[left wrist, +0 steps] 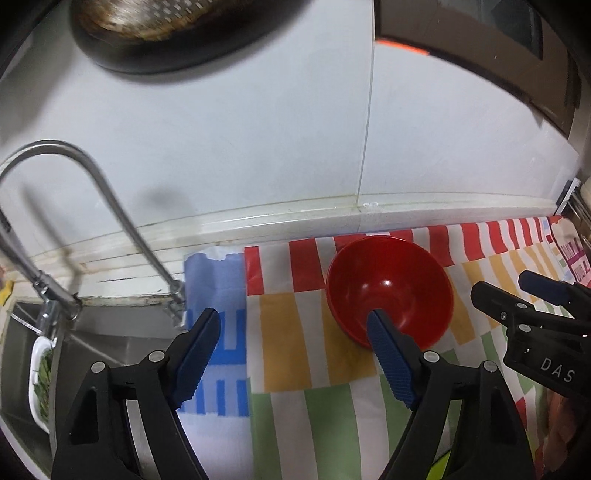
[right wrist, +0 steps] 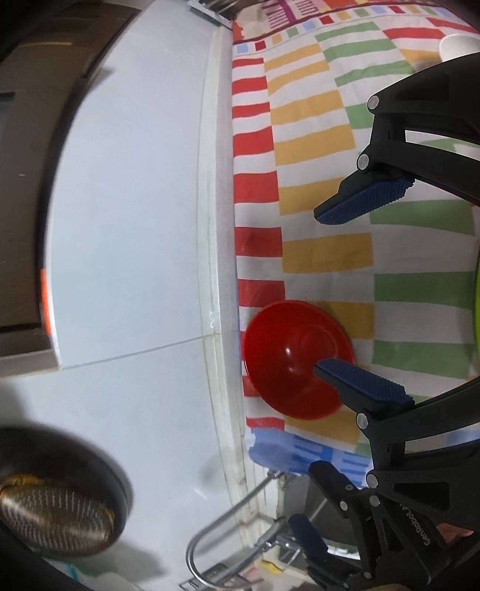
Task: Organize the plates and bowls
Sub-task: 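Close both grippers on the rim of the red bowl, then lift the red bowl with both grippers and carry it toward the white bowl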
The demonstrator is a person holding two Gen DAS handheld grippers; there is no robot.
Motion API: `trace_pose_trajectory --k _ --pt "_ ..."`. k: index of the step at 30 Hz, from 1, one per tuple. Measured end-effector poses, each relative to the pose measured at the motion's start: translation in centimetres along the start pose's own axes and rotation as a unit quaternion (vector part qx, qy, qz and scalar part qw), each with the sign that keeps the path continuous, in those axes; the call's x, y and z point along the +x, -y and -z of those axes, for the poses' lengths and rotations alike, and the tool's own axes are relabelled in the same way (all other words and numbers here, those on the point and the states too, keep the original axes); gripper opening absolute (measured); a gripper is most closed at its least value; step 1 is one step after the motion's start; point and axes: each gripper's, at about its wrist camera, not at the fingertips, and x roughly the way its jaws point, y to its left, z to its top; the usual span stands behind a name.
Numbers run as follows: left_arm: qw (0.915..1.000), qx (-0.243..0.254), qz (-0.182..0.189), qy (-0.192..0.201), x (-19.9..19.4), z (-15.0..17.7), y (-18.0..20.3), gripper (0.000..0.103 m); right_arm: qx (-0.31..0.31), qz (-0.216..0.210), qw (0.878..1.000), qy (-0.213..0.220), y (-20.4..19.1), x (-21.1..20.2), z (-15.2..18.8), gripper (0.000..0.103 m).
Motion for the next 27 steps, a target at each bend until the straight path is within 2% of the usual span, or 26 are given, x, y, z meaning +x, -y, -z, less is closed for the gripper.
trace_pose_trajectory --k 7,16,20,25,27 --pt "0.9991 0.006 0.013 -0.039 4.3 -0.8 0.3 0.075 0.028 0.001 0.999 -0.035 0.5 3.7 -0.7 0.075" --pt "0.9957 -0.004 0.029 -0.087 8.5 -0.8 0.8 0.060 0.046 -0.007 0.996 -0.074 0.6 7.0 -0.6 0.059" --pt "0.9946 -0.005 0.034 -0.098 9.3 -0.7 1.0 0.046 0.052 -0.009 0.995 -0.083 0.7 7.9 -0.5 0.050" --pt "0.9915 -0.015 0.064 -0.112 10.2 -0.6 1.2 0.031 0.052 -0.023 0.994 -0.095 0.3 8.7 -0.3 0.038" --pt "0.9898 -0.021 0.076 -0.119 10.4 -0.7 1.3 0.022 0.054 -0.030 0.994 -0.095 0.3 8.8 -0.3 0.029"
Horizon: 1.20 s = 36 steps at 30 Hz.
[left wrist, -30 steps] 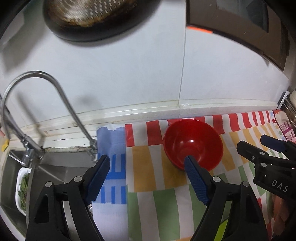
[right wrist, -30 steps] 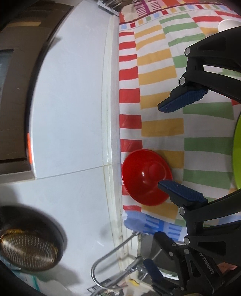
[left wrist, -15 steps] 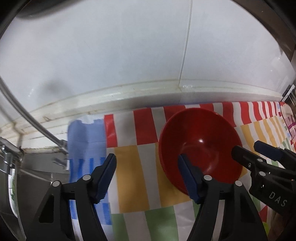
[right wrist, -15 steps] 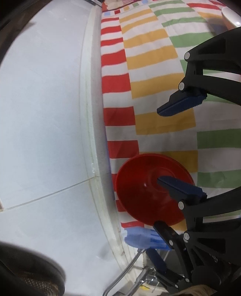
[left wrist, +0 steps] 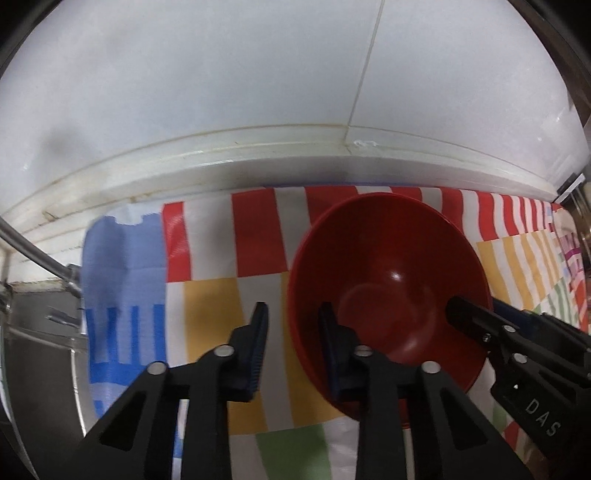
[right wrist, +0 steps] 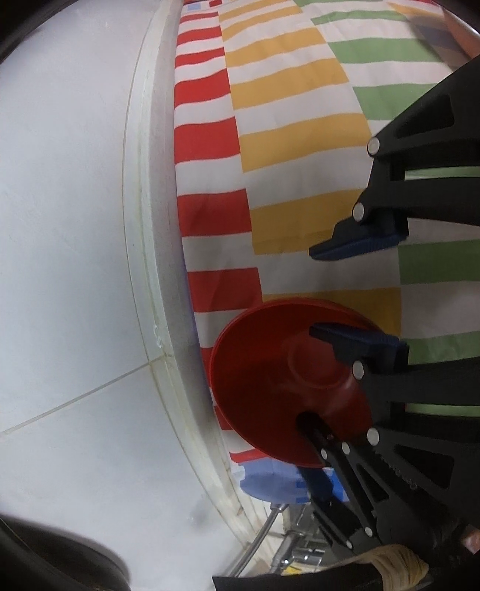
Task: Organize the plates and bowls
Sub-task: 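Lift the red bowl with both grippers and carry it toward the white bowl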
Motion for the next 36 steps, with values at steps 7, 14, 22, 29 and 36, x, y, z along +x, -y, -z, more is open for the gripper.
trace_pose_trajectory --k 7,14,22,29,36 --pt "1.0000 -0.004 0.005 -0.004 0.0 -0.1 0.5 0.015 0.001 -0.019 1.000 -0.001 -0.7 0.1 -0.1 0.015" --pt "1.0000 -0.007 0.004 0.000 -1.5 0.7 1.5 0.015 0.017 -0.021 1.000 -0.001 -0.4 0.0 0.0 0.013" --pt "0.9997 -0.009 0.017 0.018 -4.7 2.1 2.5 0.015 0.019 -0.022 0.999 0.015 0.1 -2.5 1.2 0.013" --pt "0.9987 0.002 0.022 0.046 -8.7 3.6 4.5 0.015 0.016 -0.019 0.999 0.036 0.8 -6.1 2.7 0.013" --pt "0.9973 0.013 0.027 0.067 -12.2 5.3 6.6 0.015 0.002 -0.016 0.998 0.061 1.3 -9.9 4.4 0.013"
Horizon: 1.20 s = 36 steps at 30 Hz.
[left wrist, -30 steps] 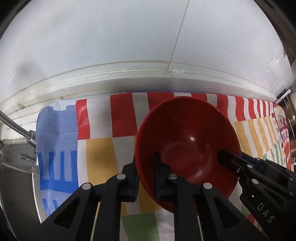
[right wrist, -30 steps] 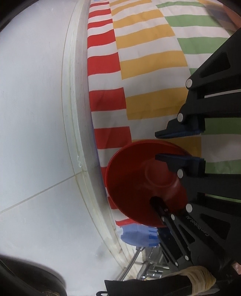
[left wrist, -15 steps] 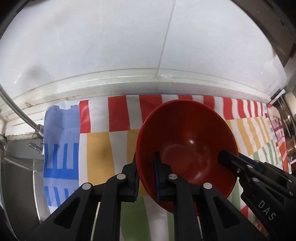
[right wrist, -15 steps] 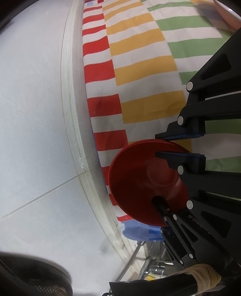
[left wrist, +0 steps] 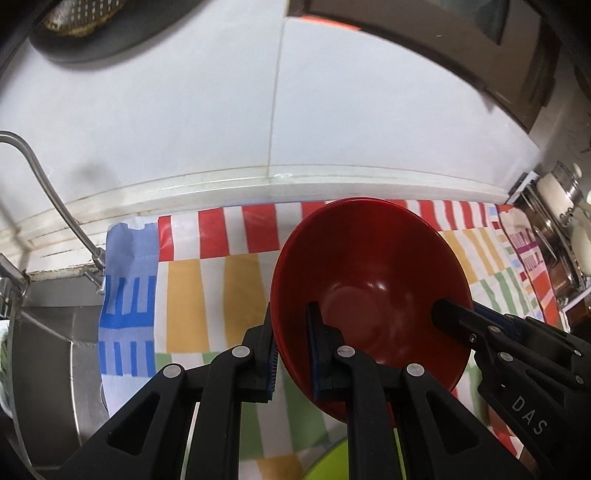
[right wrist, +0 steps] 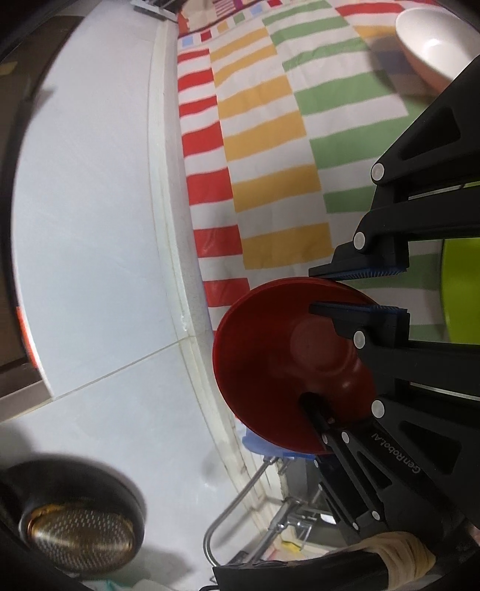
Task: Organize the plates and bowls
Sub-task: 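Lift the red bowl with both grippers and carry it toward the white bowl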
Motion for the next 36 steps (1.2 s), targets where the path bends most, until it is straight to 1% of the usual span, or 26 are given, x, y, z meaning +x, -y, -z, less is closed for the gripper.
trace_pose_trajectory --k 8,13,24,36 --pt "0.9996 0.016 0.002 0.024 -3.2 1.7 3.7 0.016 -0.010 0.001 1.000 0.023 1.6 -4.6 1.8 0.013" --pt "0.9991 0.026 0.008 0.033 -4.6 2.8 6.3 0.016 -0.008 0.002 0.999 0.033 2.9 -6.9 3.0 0.013" --pt "0.9976 0.050 0.041 0.024 -5.4 4.8 13.1 0.017 0.001 0.023 0.998 0.051 8.2 -12.1 5.8 0.013" --pt "0.9943 0.089 0.058 0.011 -5.1 6.1 19.8 0.017 0.028 0.046 0.997 0.056 14.7 -15.4 8.0 0.013"
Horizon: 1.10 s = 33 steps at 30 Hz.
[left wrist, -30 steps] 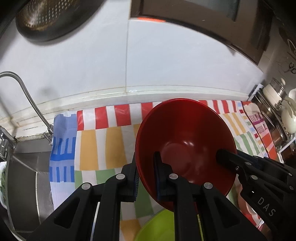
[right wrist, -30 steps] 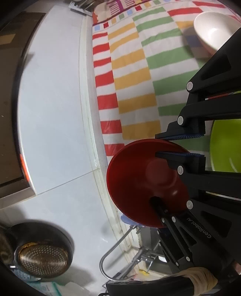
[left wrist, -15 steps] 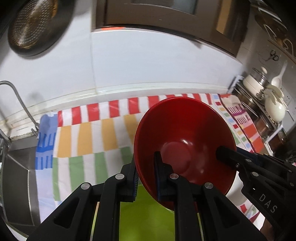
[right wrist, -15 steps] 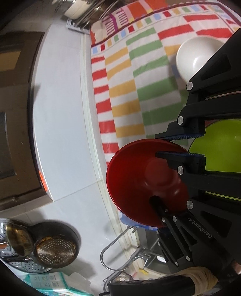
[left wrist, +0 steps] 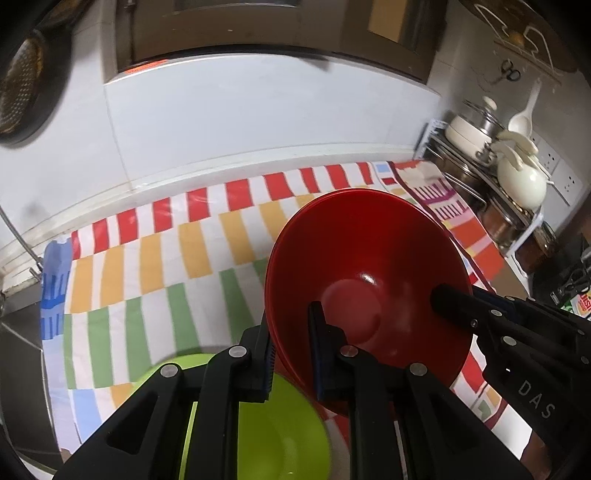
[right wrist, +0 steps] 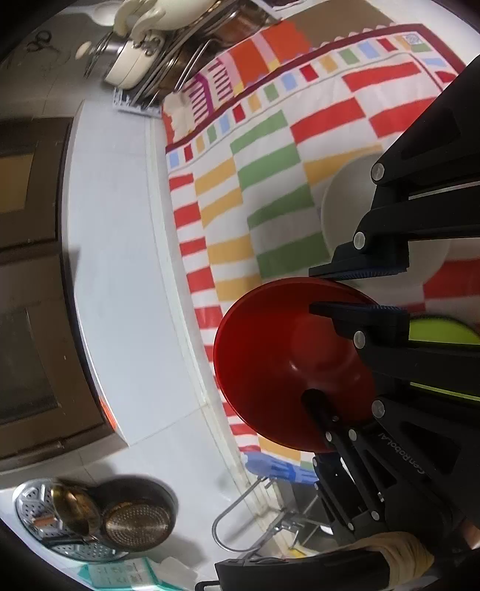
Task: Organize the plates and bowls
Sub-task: 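Lift the red bowl with both grippers and carry it toward the white bowl, then lower the red bowl into the white bowl and open both grippers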
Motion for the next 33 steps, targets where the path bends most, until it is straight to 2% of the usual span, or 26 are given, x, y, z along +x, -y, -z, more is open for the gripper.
trace_pose_trajectory --k 14,28,33 --pt "0.9983 0.017 0.012 -0.054 3.5 1.8 5.3 0.018 0.019 0.016 0.999 -0.028 5.9 -0.2 2.0 0.013" --pt "0.9944 0.021 0.004 -0.103 6.9 3.7 7.5 0.018 0.034 0.022 0.997 -0.070 9.6 1.7 4.5 0.013" --pt "0.9938 0.023 -0.003 -0.109 7.4 3.9 7.8 0.018 0.033 0.020 0.996 -0.080 10.3 2.3 4.9 0.013"
